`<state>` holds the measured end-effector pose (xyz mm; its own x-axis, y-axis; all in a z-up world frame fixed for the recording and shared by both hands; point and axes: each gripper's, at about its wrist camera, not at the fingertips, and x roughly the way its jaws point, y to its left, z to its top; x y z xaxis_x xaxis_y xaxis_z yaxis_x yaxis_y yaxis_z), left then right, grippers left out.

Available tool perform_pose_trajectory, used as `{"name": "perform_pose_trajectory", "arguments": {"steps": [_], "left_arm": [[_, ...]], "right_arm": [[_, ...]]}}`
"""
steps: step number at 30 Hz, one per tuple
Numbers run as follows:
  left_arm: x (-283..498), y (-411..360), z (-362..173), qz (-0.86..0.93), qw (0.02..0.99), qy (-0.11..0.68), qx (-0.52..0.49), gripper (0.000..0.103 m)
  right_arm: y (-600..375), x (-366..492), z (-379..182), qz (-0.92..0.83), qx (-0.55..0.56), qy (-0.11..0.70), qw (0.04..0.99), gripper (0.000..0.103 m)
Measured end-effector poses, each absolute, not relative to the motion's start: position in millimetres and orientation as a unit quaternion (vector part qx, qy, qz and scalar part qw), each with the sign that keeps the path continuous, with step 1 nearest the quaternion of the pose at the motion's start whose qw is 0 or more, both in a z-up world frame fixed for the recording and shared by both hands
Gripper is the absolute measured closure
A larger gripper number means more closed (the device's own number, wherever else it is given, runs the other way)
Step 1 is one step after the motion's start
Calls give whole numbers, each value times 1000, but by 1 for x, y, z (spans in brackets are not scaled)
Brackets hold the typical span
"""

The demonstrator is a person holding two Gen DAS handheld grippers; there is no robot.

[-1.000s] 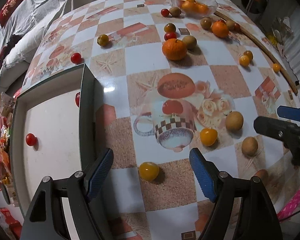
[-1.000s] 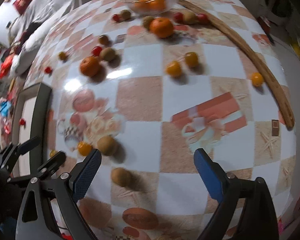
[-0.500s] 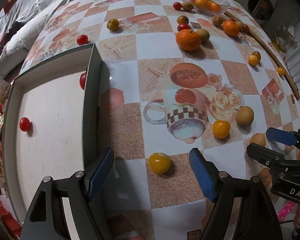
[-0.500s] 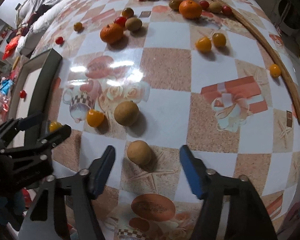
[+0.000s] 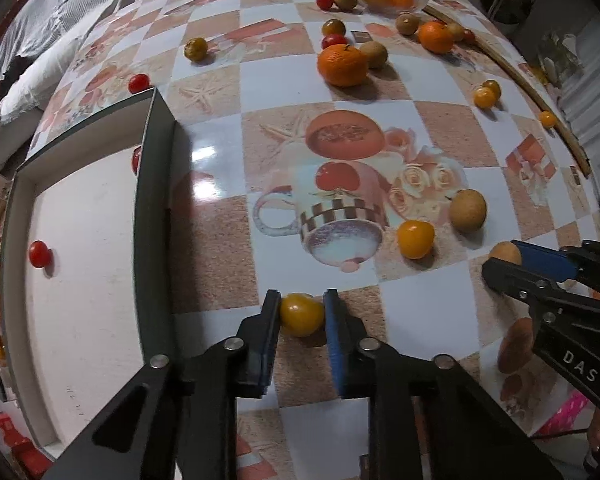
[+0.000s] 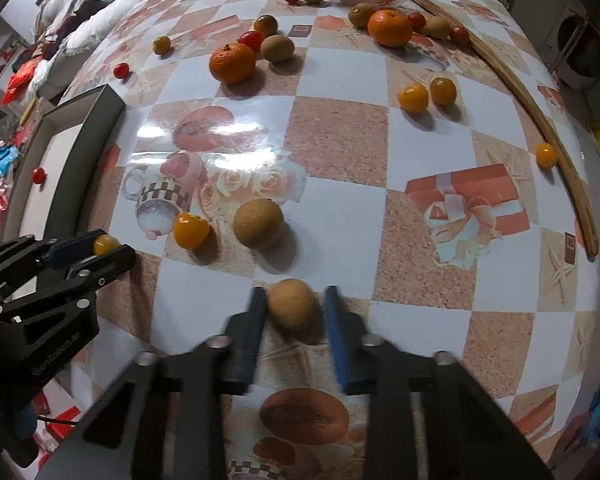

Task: Organize fruits
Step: 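Close the left tool on the yellow tomato while the right tool grasps the kiwi, then carry the yellow tomato and kiwi into the white tray and open both tools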

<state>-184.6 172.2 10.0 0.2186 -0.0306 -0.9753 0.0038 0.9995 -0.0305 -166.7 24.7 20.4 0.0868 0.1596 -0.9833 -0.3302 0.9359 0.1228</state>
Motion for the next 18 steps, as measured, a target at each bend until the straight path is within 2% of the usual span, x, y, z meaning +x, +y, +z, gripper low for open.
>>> {"name": "perform_pose_trajectory", "arguments": {"steps": [6, 18], "left_arm": [[-187, 185, 24, -16, 786, 616, -51, 80], [-188, 226, 62, 15, 813, 578, -72, 80]], "right_arm": [[21, -162, 23, 177, -17, 664, 727, 76], [54, -149, 48, 199, -13, 651, 733, 76]]}}
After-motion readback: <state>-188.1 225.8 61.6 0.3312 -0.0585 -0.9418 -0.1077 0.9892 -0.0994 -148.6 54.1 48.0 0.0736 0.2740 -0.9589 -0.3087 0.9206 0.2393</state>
